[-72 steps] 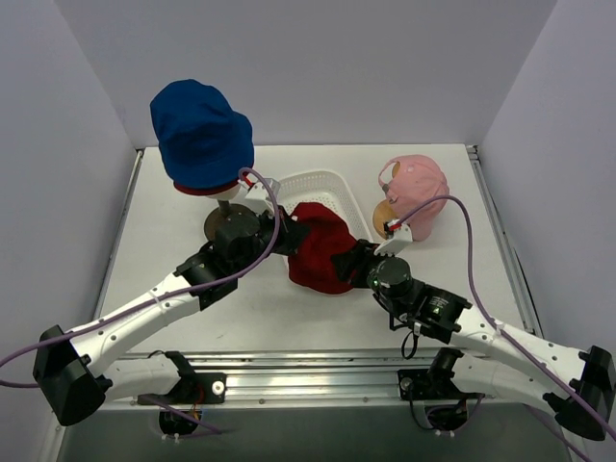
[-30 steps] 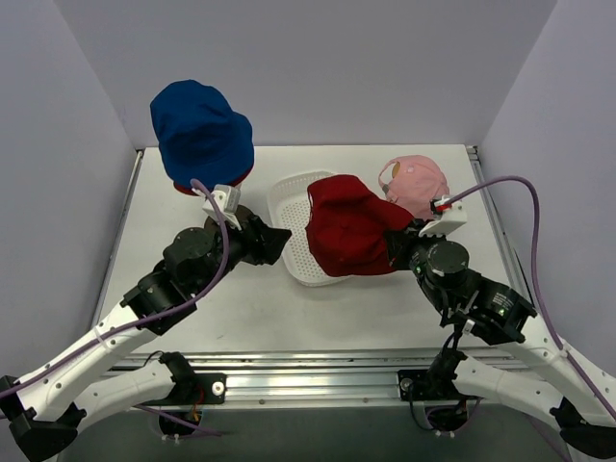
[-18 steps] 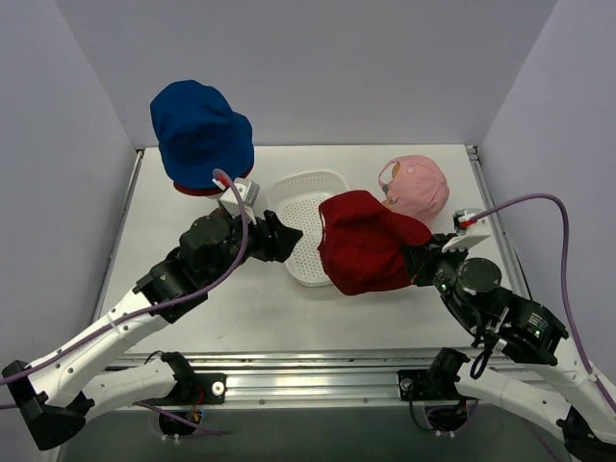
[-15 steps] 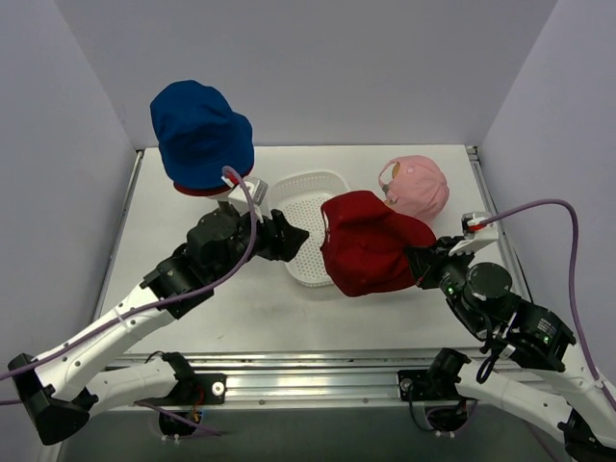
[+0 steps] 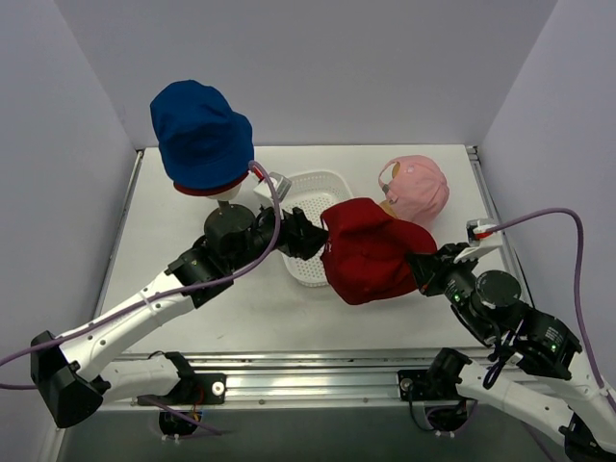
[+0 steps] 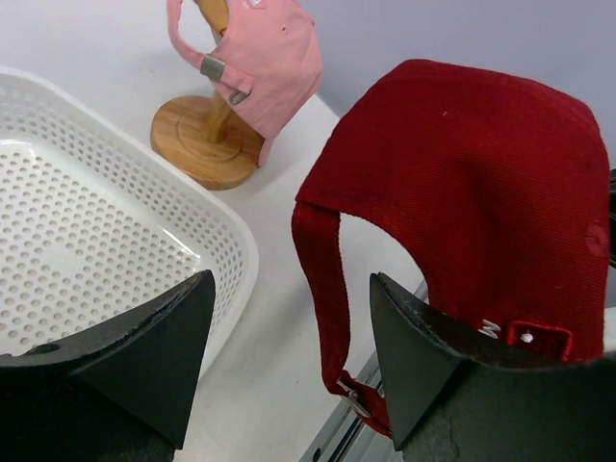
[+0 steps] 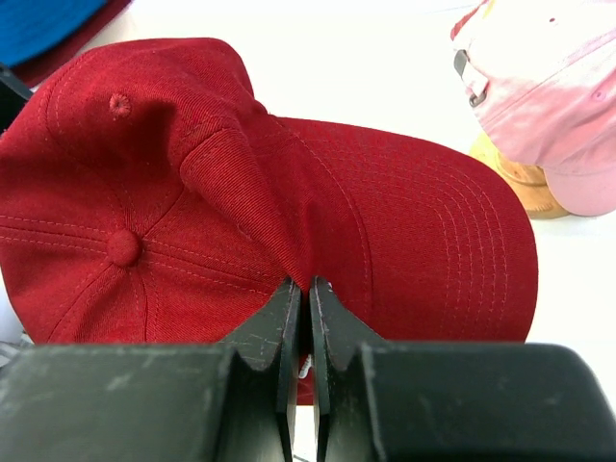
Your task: Stack the hats
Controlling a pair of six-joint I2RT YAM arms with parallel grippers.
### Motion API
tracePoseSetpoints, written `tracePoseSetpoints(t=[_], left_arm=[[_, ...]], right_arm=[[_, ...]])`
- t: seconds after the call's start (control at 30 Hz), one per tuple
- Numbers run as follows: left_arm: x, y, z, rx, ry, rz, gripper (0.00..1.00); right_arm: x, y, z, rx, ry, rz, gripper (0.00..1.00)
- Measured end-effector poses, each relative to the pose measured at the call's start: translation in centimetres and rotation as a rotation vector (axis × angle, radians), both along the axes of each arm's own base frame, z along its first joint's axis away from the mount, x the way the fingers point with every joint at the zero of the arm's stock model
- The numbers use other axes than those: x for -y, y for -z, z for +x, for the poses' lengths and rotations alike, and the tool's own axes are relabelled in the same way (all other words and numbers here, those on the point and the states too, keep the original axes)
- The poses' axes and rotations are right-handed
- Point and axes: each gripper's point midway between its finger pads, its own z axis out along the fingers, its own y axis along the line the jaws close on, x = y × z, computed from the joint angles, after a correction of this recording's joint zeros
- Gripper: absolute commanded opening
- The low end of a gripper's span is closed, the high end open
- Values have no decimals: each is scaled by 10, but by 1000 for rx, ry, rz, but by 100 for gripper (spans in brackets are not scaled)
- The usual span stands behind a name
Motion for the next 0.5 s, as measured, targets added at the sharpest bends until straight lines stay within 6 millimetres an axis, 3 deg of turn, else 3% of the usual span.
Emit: tracePoseSetpoints(t=[0.3, 0.37, 0.5], left_arm=[[11, -7, 5, 17, 17, -47, 70], [13, -7, 6, 13, 17, -54, 60], [16, -5, 7, 0, 22, -59, 30]], right_arm=[[4, 1, -5, 11, -5, 21, 0], [4, 4, -5, 5, -5, 14, 0], [8, 7, -6, 1, 4, 14, 0]])
